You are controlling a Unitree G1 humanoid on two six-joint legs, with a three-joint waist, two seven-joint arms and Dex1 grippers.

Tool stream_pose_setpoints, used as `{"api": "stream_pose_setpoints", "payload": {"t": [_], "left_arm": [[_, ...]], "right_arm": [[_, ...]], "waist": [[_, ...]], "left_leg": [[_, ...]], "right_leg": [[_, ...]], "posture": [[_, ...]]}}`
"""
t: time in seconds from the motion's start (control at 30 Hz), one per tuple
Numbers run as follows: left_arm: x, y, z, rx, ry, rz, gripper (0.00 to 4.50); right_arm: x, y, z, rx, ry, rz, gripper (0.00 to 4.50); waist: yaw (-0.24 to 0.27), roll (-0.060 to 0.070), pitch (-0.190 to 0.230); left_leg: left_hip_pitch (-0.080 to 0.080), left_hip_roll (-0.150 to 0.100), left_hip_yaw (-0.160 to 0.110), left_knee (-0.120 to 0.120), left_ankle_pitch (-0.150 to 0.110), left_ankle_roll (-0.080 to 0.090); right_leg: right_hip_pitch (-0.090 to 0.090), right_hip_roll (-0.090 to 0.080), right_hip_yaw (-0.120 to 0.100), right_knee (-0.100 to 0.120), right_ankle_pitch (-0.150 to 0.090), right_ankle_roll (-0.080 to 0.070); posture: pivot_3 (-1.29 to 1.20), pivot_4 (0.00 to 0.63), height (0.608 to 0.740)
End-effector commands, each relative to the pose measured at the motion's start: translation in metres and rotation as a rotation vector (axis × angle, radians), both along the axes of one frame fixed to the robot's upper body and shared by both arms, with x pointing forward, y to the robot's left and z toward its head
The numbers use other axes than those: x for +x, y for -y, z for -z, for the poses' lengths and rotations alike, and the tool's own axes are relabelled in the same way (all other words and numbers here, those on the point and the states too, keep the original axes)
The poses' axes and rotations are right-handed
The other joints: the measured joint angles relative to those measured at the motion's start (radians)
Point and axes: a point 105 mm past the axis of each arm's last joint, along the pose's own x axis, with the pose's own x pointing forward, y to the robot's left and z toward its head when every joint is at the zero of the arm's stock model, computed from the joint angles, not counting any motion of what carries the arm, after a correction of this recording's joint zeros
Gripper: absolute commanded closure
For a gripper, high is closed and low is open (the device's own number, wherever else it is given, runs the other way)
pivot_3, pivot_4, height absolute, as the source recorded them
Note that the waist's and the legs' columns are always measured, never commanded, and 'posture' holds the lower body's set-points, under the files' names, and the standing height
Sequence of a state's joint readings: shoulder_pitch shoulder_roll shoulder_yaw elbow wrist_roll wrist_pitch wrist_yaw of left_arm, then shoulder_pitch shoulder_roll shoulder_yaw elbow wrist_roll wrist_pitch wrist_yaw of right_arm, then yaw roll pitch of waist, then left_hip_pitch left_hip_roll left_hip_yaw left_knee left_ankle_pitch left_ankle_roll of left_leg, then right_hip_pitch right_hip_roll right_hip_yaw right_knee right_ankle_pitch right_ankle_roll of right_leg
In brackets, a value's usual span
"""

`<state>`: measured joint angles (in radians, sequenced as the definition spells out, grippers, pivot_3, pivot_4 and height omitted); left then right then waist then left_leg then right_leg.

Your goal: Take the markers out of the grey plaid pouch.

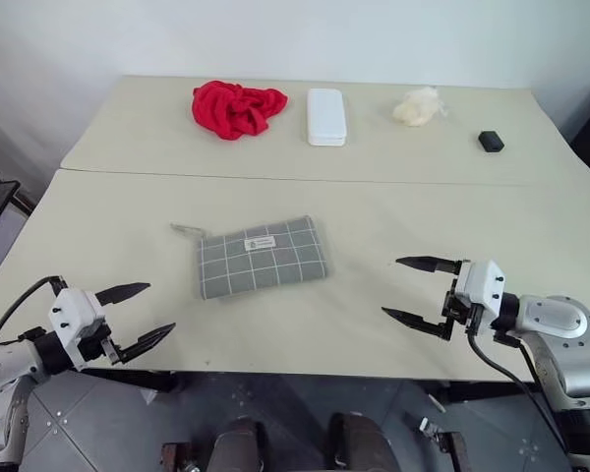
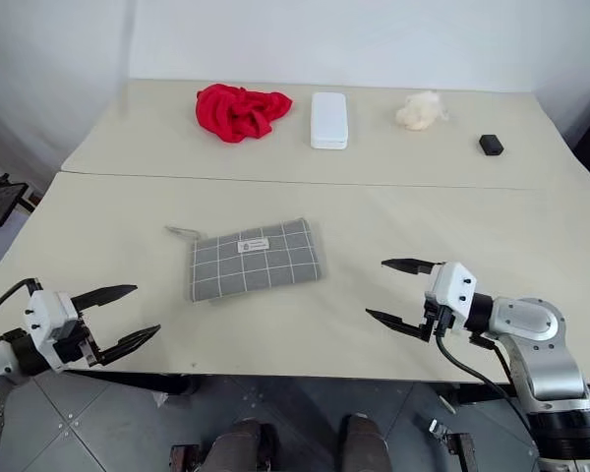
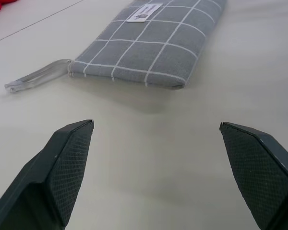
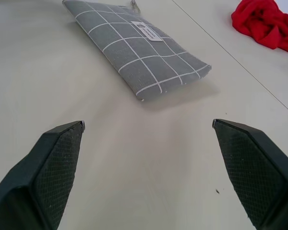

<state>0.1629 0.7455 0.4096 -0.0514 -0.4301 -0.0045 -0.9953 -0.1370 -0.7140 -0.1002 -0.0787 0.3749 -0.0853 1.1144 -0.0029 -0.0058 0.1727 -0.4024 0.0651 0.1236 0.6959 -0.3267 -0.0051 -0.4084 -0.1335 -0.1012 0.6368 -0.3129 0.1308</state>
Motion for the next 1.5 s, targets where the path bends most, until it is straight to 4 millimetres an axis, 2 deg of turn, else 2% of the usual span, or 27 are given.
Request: {"api": "stream_pose_setpoints", "payload": {"t": [0.03,0.13,0.2,0.27,0.37,0.47,0.6,0.7,0.77,0.9,1.03,1.2,1.37,1.5], "left_arm": [[-0.001,0.005,-0.001,-0.010,-0.072,0.000,0.03],[0.003,0.009,-0.016,-0.188,-0.049,-0.015,0.03],[-0.002,0.008,-0.014,-0.279,-0.199,0.004,0.03],[0.002,0.001,-0.015,-0.351,-0.274,-0.034,0.03],[0.017,-0.008,-0.023,-0.463,-0.368,-0.114,0.00],[0.034,-0.004,-0.034,-0.526,-0.462,-0.140,0.00],[0.043,0.002,-0.031,-0.573,-0.646,-0.157,0.00],[0.057,0.009,-0.031,-0.594,-0.703,-0.167,0.00],[0.072,0.013,-0.028,-0.578,-0.729,-0.219,0.00],[0.084,0.031,-0.031,-0.651,-0.845,-0.221,0.00],[0.094,0.035,-0.022,-0.671,-0.889,-0.273,0.00],[0.087,0.054,-0.017,-0.684,-1.001,-0.214,0.00],[0.069,0.075,-0.019,-0.661,-1.092,-0.083,0.00],[0.062,0.081,-0.018,-0.650,-1.112,-0.034,0.00]], "right_arm": [[0.000,-0.002,-0.007,0.005,0.038,-0.011,0.00],[0.002,-0.010,-0.006,0.026,0.012,-0.026,0.00],[0.005,-0.020,-0.016,0.088,-0.009,-0.035,0.00],[0.008,-0.032,-0.025,0.121,-0.029,-0.064,0.00],[0.017,-0.055,-0.034,0.101,-0.050,-0.098,0.57],[0.031,-0.073,-0.039,0.059,-0.048,-0.088,1.57],[0.048,-0.091,-0.040,0.006,-0.045,-0.072,2.94],[0.075,-0.113,-0.045,0.005,-0.026,-0.017,4.01],[0.093,-0.125,-0.045,-0.055,0.076,0.031,4.46],[0.104,-0.146,-0.032,-0.055,0.056,0.046,4.46],[0.107,-0.152,-0.015,-0.072,0.022,0.032,4.46],[0.095,-0.155,0.011,-0.138,-0.063,-0.053,4.46],[0.079,-0.147,0.021,-0.176,-0.127,-0.106,4.46],[0.068,-0.138,0.024,-0.212,-0.154,-0.133,4.46]], "waist": [[0.001,0.000,0.000],[0.000,0.000,0.000],[0.000,0.000,0.000],[-0.002,0.000,0.000],[-0.002,0.000,0.000],[0.000,0.000,0.000],[-0.001,0.000,0.000],[-0.004,0.000,0.000],[-0.011,-0.001,0.000],[-0.019,-0.001,0.000],[-0.030,-0.001,0.000],[-0.031,-0.001,0.000],[-0.027,-0.001,0.000],[-0.027,-0.001,0.000]], "left_leg": [[0.000,0.000,0.000,0.000,0.000,0.000],[0.000,0.000,0.000,0.000,0.000,0.000],[0.000,0.000,0.000,0.000,0.000,0.000],[0.000,0.001,-0.001,0.001,0.000,0.000],[0.000,0.001,-0.001,0.001,0.000,-0.001],[0.000,0.001,-0.001,0.001,0.000,-0.001],[0.000,-0.001,-0.001,0.001,0.000,0.000],[0.000,-0.001,0.000,0.001,0.000,-0.001],[-0.001,0.000,0.000,0.001,0.001,-0.003],[-0.001,0.000,0.000,0.000,0.002,-0.004],[-0.001,-0.002,0.000,0.000,0.002,-0.003],[0.000,-0.001,0.000,0.000,0.002,-0.004],[0.000,-0.001,-0.001,0.000,0.002,-0.004],[0.001,-0.001,-0.002,0.000,0.002,-0.004]], "right_leg": [[0.000,0.000,0.000,0.000,0.000,0.000],[0.000,0.000,0.000,0.000,0.000,0.000],[0.000,0.000,0.000,0.000,0.000,0.000],[0.000,0.000,0.000,0.001,0.000,0.000],[-0.001,0.000,0.000,0.002,0.000,-0.001],[-0.001,0.000,0.001,0.004,0.000,-0.001],[-0.001,0.000,0.000,0.004,0.000,-0.001],[-0.002,0.000,0.000,0.004,0.000,-0.001],[-0.003,0.001,0.000,0.005,0.000,-0.001],[-0.004,0.001,0.000,0.007,-0.001,-0.001],[-0.004,0.000,0.000,0.007,-0.001,-0.001],[-0.003,0.001,0.000,0.007,-0.001,-0.001],[-0.002,0.000,0.000,0.007,-0.001,-0.001],[-0.002,0.000,0.000,0.007,-0.001,-0.001]], "posture": [[0.00,0.150,0.740],[0.00,0.150,0.740],[0.00,0.150,0.740],[0.00,0.150,0.740],[0.00,0.150,0.740],[0.00,0.150,0.740],[0.00,0.150,0.740],[0.00,0.150,0.740],[0.00,0.150,0.740],[0.00,0.150,0.740],[0.00,0.150,0.740],[0.00,0.150,0.740],[0.00,0.150,0.740],[0.00,0.150,0.740]]}}
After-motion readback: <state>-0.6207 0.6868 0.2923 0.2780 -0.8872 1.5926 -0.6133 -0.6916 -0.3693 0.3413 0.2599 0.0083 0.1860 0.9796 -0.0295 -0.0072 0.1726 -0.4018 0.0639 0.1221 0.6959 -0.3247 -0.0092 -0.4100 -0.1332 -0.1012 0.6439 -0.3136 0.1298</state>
